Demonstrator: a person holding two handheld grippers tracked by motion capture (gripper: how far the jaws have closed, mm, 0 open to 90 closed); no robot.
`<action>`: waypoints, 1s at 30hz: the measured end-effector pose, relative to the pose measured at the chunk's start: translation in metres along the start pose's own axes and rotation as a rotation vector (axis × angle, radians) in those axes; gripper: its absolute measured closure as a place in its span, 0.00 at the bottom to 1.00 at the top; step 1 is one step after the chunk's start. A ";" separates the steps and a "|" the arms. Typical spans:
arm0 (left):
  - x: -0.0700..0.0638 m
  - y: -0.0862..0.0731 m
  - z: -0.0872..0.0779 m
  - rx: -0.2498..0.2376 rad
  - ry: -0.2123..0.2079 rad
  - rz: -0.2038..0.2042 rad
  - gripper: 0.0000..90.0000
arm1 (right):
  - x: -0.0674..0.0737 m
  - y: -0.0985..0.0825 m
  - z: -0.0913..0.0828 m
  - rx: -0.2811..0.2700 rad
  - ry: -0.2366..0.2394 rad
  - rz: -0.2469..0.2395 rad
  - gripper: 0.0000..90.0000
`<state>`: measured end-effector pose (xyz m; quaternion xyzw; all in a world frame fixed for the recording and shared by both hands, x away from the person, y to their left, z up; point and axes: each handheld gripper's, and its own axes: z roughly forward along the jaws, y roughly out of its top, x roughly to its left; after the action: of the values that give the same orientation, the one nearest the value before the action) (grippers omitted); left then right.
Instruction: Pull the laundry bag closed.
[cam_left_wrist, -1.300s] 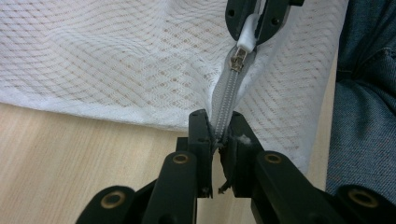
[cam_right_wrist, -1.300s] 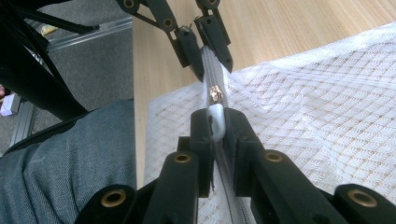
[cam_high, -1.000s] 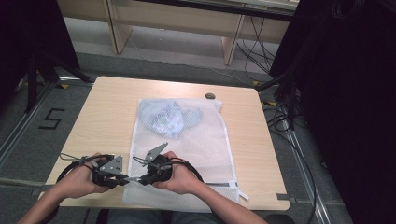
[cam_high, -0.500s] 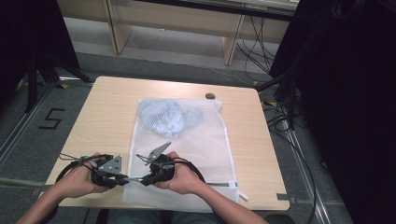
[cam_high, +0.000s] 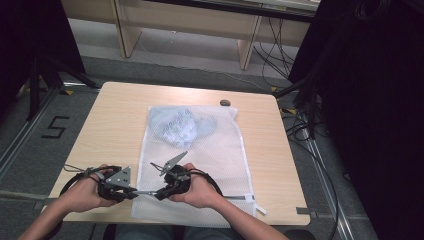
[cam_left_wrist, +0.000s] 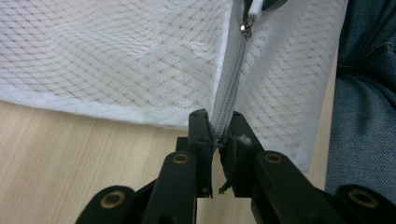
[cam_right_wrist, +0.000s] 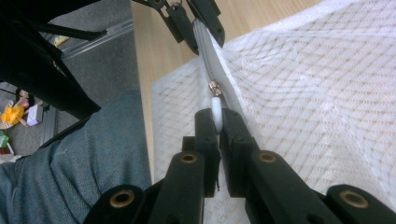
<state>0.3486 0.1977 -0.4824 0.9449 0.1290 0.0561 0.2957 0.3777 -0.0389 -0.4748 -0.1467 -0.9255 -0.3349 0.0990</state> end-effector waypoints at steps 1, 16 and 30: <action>0.000 0.000 0.000 0.002 0.001 0.001 0.91 | 0.001 -0.001 -0.001 0.001 -0.003 0.014 0.97; -0.001 -0.001 0.001 -0.017 -0.008 -0.030 0.91 | 0.000 -0.006 -0.005 0.009 -0.009 0.057 0.97; 0.000 -0.001 0.000 -0.003 -0.006 -0.007 0.91 | -0.001 -0.010 -0.010 -0.001 -0.017 0.062 0.97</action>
<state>0.3487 0.1982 -0.4829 0.9442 0.1315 0.0525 0.2974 0.3763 -0.0533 -0.4736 -0.1779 -0.9212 -0.3307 0.1015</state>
